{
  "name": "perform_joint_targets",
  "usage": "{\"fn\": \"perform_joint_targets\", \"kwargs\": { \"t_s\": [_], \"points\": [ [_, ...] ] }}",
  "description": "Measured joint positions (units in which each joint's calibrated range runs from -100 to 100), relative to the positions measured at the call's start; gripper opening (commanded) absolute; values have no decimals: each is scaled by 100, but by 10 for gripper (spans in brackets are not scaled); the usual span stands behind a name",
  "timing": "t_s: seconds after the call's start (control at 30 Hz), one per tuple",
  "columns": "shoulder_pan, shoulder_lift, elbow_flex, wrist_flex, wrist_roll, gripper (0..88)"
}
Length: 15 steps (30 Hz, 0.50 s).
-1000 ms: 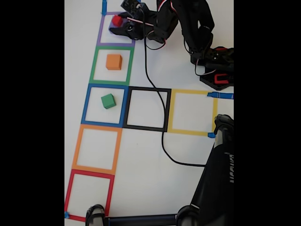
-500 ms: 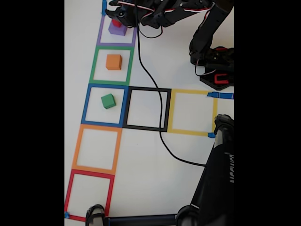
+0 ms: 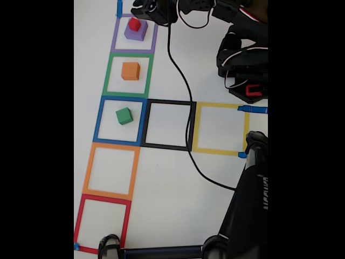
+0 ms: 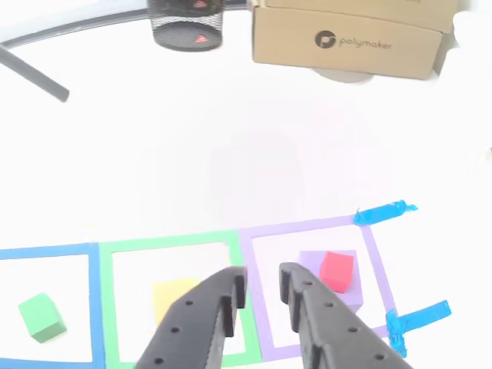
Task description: Tower of hanoi
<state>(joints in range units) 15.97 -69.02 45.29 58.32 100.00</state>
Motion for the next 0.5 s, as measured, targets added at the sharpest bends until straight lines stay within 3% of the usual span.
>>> {"fn": "perform_joint_targets", "kwargs": {
  "t_s": [0.23, 0.5],
  "points": [
    [-831, -186, -2426, 2152, 0, 1],
    [-1732, -110, -3444, 3031, 0, 1]
  ]
}}
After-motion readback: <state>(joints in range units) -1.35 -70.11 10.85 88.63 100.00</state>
